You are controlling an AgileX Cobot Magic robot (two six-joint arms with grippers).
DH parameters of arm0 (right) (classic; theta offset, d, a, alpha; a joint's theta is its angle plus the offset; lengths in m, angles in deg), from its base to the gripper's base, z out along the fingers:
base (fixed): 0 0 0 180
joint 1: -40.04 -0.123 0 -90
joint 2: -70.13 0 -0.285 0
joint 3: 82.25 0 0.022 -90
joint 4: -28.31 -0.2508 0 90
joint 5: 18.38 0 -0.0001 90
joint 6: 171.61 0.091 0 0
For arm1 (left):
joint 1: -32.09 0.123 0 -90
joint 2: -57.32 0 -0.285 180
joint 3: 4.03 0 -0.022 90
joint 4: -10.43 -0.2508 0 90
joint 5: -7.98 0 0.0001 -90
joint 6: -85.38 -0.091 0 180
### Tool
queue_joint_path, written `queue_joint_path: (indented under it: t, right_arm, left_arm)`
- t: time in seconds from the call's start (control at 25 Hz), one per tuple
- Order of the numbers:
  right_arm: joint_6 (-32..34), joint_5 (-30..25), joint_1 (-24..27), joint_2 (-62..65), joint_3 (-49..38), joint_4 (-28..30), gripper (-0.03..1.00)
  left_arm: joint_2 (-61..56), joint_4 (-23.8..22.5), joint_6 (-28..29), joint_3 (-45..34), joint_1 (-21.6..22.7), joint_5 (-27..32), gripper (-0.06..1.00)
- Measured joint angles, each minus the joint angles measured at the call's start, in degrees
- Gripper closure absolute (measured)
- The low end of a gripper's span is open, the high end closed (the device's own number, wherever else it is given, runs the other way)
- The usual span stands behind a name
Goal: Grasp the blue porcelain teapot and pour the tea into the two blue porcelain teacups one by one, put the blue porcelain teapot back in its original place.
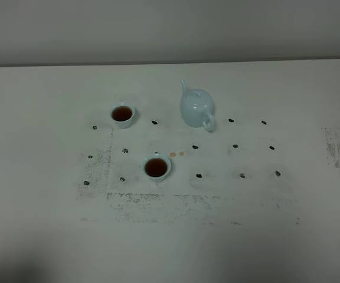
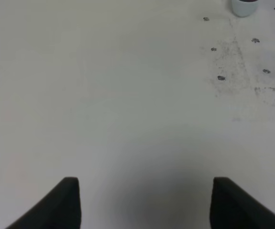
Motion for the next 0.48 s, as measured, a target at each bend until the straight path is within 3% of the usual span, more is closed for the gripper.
queue_joint_path:
  t: [0.48]
  right_arm:
    - [0.0,0.0,0.0,0.0,0.0,0.0,0.54]
  left_arm:
    - [0.0,0.0,0.0,0.0,0.0,0.0,0.39]
